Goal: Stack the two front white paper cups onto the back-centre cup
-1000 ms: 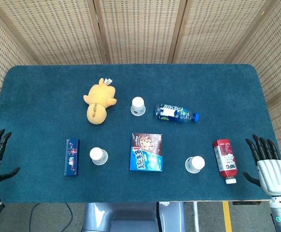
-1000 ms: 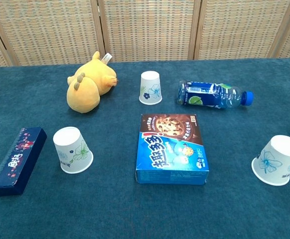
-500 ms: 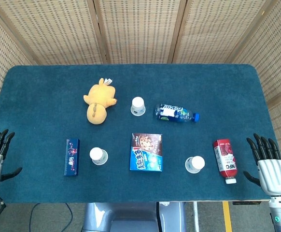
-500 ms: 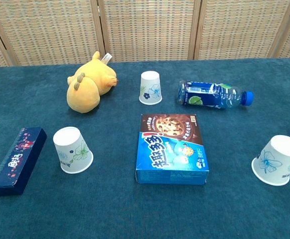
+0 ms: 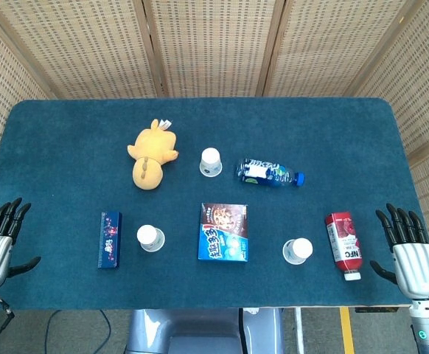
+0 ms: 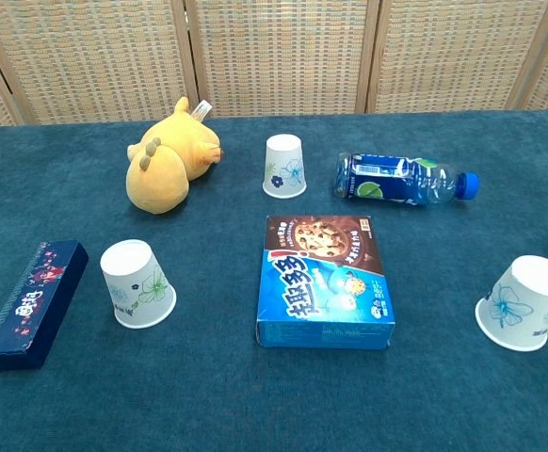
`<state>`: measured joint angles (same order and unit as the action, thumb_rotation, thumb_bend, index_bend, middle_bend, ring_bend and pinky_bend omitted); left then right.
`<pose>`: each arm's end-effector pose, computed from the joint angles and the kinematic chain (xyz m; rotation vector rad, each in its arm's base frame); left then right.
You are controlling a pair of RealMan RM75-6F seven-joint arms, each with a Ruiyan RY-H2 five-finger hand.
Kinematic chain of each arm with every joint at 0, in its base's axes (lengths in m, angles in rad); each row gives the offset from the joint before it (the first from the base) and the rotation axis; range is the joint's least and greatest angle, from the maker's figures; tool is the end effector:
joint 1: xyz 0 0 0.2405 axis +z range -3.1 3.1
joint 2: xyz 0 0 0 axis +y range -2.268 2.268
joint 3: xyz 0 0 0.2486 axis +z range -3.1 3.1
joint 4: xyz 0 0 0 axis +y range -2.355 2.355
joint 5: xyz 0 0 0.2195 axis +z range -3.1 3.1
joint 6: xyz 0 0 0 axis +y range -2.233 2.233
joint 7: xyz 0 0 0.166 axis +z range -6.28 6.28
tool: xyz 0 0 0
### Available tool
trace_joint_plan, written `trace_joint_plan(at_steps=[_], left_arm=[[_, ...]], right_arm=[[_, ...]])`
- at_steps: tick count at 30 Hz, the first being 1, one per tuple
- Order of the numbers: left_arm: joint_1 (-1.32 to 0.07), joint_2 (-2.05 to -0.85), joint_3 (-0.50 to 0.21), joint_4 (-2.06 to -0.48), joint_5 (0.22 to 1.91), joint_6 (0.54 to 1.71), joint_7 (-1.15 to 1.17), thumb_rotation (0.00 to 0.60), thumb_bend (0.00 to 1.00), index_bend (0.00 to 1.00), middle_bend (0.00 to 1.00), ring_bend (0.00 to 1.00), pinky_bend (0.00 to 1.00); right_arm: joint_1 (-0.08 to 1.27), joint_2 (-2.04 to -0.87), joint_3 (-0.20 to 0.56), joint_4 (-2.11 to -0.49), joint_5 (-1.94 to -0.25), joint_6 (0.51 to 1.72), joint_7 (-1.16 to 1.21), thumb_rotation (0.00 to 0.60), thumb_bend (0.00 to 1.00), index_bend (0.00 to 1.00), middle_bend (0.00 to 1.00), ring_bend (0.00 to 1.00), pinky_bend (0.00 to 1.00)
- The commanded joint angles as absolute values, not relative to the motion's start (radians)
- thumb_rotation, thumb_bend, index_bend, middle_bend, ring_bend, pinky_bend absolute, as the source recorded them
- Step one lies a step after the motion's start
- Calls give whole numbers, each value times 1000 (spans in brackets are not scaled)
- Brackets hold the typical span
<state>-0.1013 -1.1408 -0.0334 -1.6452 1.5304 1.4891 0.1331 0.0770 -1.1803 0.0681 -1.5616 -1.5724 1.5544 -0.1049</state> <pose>-0.2919 0.2036 0.1331 -1.4553 -0.8279 -0.8697 -0.2968 -0.2041 0.1412 1.4138 -0.7429 0.9202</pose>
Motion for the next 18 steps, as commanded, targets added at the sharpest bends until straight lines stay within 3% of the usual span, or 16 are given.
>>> trace_joint_plan(at_steps=[1, 11, 18], left_arm=[[-130, -1129, -36, -1675, 1541, 1450, 105, 600, 152, 50, 0, 0, 0], [-347, -1103, -128, -1832, 1429, 1160, 310, 600, 193, 232, 0, 0, 0], [-472, -1135, -162, -1916, 1266, 1016, 506, 600, 193, 240, 0, 0, 0]], right_arm=[[78, -1183, 70, -1559, -1569, 1553, -102, 600, 9, 0, 0, 0, 0], [83, -1181, 81, -1555, -1541, 1535, -81, 600, 8, 0, 0, 0, 0], [85, -1173, 86, -1547, -1530, 1529, -39, 600, 8, 0, 0, 0, 0]])
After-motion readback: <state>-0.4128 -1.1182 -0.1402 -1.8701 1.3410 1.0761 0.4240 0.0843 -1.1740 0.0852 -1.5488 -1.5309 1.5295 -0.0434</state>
